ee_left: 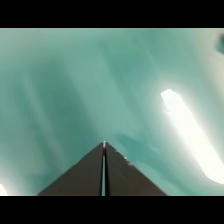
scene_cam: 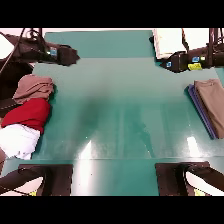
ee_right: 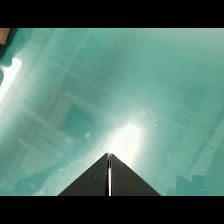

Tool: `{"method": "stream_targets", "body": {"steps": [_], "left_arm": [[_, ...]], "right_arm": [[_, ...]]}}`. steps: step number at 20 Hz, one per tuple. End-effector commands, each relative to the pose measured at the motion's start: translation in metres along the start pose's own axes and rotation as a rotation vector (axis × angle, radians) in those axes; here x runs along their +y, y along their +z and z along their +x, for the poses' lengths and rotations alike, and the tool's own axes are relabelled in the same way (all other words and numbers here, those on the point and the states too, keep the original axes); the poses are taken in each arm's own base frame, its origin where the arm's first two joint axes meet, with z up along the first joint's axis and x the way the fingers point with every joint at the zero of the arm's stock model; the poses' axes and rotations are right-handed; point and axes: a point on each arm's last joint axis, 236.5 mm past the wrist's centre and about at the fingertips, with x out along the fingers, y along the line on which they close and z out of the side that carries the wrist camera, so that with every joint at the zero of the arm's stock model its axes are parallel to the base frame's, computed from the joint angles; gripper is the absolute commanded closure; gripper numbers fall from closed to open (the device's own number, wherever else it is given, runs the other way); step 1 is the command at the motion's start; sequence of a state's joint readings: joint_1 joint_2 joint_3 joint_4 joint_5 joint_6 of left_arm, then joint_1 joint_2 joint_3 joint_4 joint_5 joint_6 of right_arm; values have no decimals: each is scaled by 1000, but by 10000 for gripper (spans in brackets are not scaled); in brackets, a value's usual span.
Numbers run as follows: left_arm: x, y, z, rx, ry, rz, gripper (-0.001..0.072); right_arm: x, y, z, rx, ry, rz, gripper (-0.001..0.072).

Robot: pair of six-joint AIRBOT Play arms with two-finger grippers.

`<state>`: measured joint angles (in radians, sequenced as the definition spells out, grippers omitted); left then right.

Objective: Fold the shirts.

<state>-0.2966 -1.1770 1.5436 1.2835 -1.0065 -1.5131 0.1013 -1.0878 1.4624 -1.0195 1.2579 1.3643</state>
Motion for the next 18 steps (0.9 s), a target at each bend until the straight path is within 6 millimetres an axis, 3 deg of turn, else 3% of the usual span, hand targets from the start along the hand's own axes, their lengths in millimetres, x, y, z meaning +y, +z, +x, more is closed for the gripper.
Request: {"method": "stream_targets", "body": {"steps": [1, 3, 4, 7, 10, 13, 16, 17, 18], "left_arm": [[112, -2, -19, 26, 366, 71, 674], [179, -27, -27, 110, 528, 20, 199], [207, -46, -24, 156, 565, -25, 141], [272, -107, 4, 271, 627, -115, 141], [319, -157, 36, 364, 649, -177, 141], [345, -185, 61, 399, 655, -199, 141], [353, -187, 71, 379, 655, -196, 143], [353, -182, 70, 369, 658, -198, 257], [353, -176, 67, 365, 660, -197, 545]], "right_arm": [[1, 0, 0, 2, 2, 0, 698], [1, 0, 0, 0, 2, 0, 699], [1, 0, 0, 0, 1, 0, 699], [1, 0, 0, 1, 2, 0, 699], [1, 0, 0, 1, 1, -1, 699], [1, 0, 0, 1, 1, -1, 699], [1, 0, 0, 0, 1, -1, 699], [1, 0, 0, 0, 1, -1, 699], [0, 1, 0, -3, 0, -1, 698]]}}
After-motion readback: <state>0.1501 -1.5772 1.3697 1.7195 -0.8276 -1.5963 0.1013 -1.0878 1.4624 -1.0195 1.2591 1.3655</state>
